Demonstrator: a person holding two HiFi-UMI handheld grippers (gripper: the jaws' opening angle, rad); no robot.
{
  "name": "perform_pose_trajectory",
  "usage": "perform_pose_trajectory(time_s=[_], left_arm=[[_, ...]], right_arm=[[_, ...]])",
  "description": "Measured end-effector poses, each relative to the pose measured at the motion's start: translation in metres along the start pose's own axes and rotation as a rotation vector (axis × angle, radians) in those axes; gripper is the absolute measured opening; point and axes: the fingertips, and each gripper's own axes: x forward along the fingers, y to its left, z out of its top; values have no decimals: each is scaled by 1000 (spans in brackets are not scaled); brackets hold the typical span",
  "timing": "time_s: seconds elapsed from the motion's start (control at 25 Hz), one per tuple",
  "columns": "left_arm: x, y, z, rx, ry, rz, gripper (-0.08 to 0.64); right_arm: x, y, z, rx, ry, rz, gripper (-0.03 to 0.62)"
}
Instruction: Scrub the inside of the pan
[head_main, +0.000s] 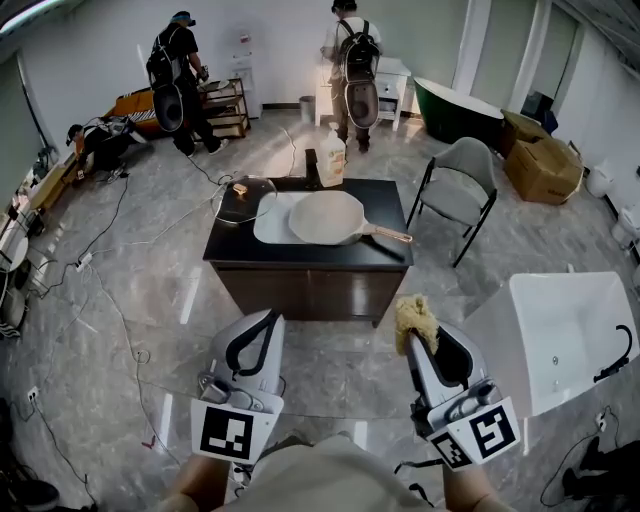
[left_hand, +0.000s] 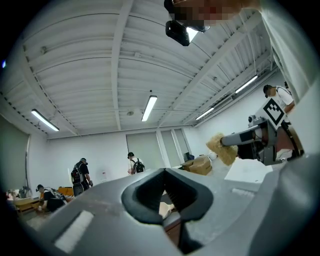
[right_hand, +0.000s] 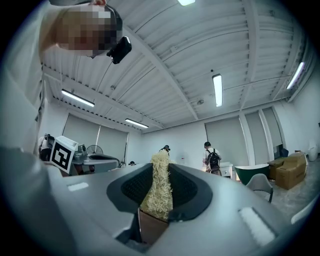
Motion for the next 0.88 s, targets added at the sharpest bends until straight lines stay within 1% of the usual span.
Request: perform_pose_trajectory(time_s=[0.28, 0.44, 0.56, 0.68, 0.88], left_arm=[[13, -28, 4, -8, -12, 4, 2], [15, -40, 10, 14, -11, 25, 2], [19, -43, 12, 11, -10, 37, 2], [24, -42, 6, 13, -4, 43, 2], [43, -36, -15, 9, 23, 45, 2]], right_arm=[[-21, -20, -9, -8, 18, 17, 101], [-34, -29, -9, -15, 19, 39, 101], [-35, -36, -11, -13, 14, 51, 101], [-28, -42, -15, -10, 2, 59, 101], [-7, -52, -28, -9, 0, 67, 101]])
